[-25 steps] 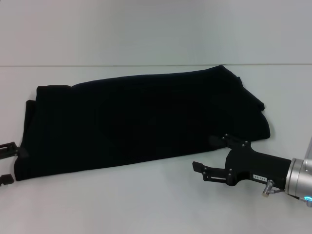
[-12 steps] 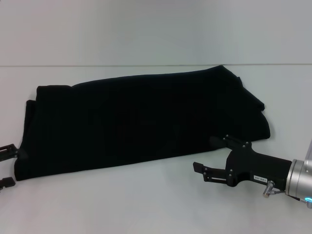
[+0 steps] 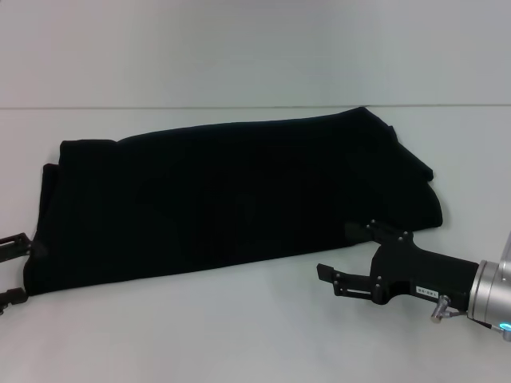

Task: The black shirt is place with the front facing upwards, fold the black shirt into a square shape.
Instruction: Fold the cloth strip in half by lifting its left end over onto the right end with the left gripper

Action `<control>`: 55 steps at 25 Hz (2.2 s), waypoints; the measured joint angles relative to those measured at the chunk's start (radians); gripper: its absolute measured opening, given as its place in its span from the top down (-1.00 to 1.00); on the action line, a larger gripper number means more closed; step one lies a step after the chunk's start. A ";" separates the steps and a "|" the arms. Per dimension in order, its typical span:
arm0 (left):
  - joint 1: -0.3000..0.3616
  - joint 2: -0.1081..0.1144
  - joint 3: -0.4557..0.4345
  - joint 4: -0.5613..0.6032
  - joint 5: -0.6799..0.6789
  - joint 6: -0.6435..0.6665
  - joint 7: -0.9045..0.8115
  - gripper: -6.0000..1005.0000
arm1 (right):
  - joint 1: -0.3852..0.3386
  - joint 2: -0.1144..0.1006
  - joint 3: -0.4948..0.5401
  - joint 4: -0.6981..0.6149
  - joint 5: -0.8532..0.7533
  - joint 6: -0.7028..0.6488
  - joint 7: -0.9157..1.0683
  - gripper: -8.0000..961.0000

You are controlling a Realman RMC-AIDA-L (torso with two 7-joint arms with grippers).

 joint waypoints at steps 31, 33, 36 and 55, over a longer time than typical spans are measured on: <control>-0.014 0.011 0.004 -0.013 0.025 -0.019 -0.016 -0.66 | -0.005 0.002 0.001 -0.001 0.000 -0.001 0.000 -0.97; -0.014 0.011 0.004 -0.015 0.025 -0.021 -0.016 -0.65 | -0.005 0.002 0.001 -0.001 0.000 -0.001 0.000 -0.97; -0.016 0.011 0.004 -0.015 0.025 -0.023 -0.016 -0.64 | -0.005 0.002 0.001 -0.001 0.000 -0.002 0.000 -0.97; -0.066 0.024 0.005 -0.101 0.020 -0.088 -0.010 -0.58 | -0.005 0.002 0.001 -0.002 0.001 -0.006 0.000 -0.97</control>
